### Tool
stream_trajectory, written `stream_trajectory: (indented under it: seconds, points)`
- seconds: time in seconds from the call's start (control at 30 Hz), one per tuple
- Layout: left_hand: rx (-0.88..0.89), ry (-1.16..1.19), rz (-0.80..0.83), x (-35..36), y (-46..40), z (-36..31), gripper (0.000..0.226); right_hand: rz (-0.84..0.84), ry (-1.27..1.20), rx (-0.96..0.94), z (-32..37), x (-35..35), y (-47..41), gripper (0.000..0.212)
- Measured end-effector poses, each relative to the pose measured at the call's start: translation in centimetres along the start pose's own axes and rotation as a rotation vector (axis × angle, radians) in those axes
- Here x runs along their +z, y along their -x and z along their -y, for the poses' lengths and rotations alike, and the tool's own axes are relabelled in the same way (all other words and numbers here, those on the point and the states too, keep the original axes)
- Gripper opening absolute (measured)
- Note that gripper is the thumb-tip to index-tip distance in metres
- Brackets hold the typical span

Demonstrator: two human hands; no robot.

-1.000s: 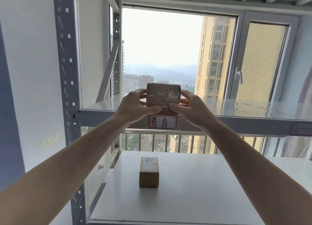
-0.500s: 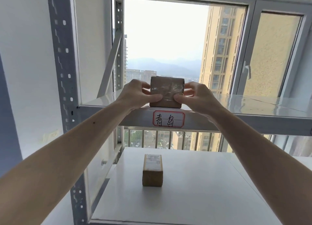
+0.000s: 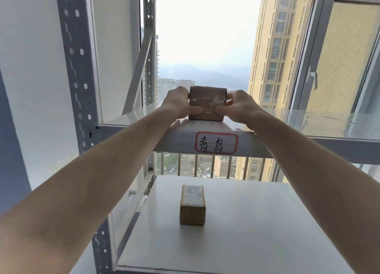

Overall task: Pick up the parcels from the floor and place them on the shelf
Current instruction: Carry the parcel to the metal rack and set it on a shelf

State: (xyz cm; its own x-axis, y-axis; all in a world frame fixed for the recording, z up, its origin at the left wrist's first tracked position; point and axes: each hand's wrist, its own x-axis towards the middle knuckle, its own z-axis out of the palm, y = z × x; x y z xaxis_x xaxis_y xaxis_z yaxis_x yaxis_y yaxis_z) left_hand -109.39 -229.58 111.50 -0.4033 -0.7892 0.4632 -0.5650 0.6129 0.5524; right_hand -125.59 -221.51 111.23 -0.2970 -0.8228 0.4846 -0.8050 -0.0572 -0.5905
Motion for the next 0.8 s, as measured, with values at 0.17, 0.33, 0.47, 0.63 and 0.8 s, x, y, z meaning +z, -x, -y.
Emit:
stream_trajectory:
  seconds: [0.17, 0.33, 0.47, 0.63, 0.8]
  points:
    - [-0.033, 0.004, 0.016, 0.4, -0.6, -0.1, 0.047, -0.005, 0.016, 0.032, -0.4, 0.4, -0.9, 0.03]
    - [-0.061, -0.013, 0.025, 0.6, -1.1, -0.1, 0.048, -0.001, 0.008, 0.058, -0.1, 0.8, -1.3, 0.033]
    - [-0.083, -0.007, 0.042, 0.8, -1.4, -0.1, 0.044, -0.013, 0.008, 0.068, 0.0, 1.0, -1.6, 0.036]
    - [-0.106, -0.012, 0.021, 1.2, -1.7, 0.2, 0.045, -0.027, 0.046, 0.06, 0.0, 1.4, -1.8, 0.036]
    - [-0.121, -0.014, 0.005, 1.3, -1.7, 0.2, 0.053, -0.011, 0.067, 0.055, -0.2, 1.5, -2.0, 0.029]
